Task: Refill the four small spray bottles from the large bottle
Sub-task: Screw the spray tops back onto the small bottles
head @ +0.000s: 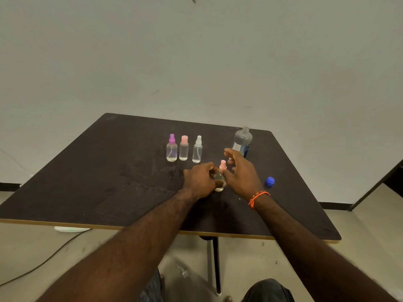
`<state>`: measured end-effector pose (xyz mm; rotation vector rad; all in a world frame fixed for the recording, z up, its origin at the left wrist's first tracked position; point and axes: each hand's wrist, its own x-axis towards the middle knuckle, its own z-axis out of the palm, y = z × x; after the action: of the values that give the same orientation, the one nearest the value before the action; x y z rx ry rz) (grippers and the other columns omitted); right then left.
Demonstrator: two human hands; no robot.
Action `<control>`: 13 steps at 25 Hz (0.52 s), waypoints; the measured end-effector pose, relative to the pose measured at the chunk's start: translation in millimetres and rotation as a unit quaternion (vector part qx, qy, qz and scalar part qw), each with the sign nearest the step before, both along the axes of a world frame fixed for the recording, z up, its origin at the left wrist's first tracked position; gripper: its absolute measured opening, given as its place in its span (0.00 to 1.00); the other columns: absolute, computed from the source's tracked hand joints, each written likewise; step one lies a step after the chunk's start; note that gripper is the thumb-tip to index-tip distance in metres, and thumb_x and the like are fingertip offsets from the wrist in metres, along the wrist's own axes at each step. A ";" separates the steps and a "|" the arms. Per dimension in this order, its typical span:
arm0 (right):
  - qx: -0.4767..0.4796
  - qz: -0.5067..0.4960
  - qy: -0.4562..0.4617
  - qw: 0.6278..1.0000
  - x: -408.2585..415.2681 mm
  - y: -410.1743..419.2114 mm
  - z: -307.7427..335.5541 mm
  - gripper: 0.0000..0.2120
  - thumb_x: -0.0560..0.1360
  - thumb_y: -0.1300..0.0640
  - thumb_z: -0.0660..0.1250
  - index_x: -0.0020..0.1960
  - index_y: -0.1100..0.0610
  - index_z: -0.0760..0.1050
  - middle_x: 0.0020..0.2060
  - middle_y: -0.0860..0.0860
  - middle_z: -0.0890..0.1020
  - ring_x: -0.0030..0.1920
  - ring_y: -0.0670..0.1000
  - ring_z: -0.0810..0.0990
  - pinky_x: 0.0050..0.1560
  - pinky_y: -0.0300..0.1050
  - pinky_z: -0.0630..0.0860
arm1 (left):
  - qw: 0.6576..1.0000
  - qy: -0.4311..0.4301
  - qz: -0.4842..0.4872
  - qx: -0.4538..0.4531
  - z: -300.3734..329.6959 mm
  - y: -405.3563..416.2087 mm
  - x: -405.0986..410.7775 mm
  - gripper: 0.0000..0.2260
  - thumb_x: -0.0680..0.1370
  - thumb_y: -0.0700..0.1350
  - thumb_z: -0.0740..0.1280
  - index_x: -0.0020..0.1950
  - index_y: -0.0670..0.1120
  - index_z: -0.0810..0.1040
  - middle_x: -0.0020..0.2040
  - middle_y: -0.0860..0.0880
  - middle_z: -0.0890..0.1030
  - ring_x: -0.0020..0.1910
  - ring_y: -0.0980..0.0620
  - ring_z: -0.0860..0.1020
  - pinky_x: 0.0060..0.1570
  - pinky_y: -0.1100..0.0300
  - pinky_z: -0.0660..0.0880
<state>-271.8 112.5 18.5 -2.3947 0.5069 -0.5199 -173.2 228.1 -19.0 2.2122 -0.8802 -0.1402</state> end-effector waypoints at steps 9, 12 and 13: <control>0.059 -0.067 -0.028 0.996 0.7 3.2 -4.8 0.26 0.69 0.54 0.79 0.62 0.51 0.70 0.43 0.46 0.81 0.44 0.45 0.81 0.52 0.48 0.81 | 1.000 -0.009 0.001 0.002 -4.6 -0.7 2.2 0.14 0.70 0.59 0.78 0.44 0.56 0.75 0.42 0.58 0.81 0.48 0.55 0.79 0.57 0.48 0.69; 0.071 -0.013 -0.016 0.997 -1.8 0.4 -5.9 0.35 0.71 0.51 0.77 0.72 0.51 0.65 0.58 0.46 0.78 0.55 0.46 0.79 0.58 0.44 0.78 | 1.000 0.000 -0.003 -0.005 -7.9 -2.1 4.4 0.14 0.69 0.58 0.78 0.43 0.55 0.76 0.42 0.58 0.82 0.47 0.54 0.80 0.60 0.45 0.73; 0.068 0.003 -0.026 0.997 -2.1 -0.5 -4.3 0.33 0.74 0.52 0.75 0.74 0.51 0.64 0.61 0.47 0.78 0.58 0.46 0.78 0.59 0.43 0.76 | 1.000 0.004 -0.005 -0.005 -7.6 -2.0 4.6 0.15 0.69 0.58 0.79 0.42 0.56 0.75 0.42 0.58 0.81 0.46 0.55 0.80 0.59 0.44 0.74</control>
<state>-273.9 112.0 14.2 -2.2461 0.4963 -0.5259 -168.6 226.1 -26.6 2.1974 -0.8873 -0.1491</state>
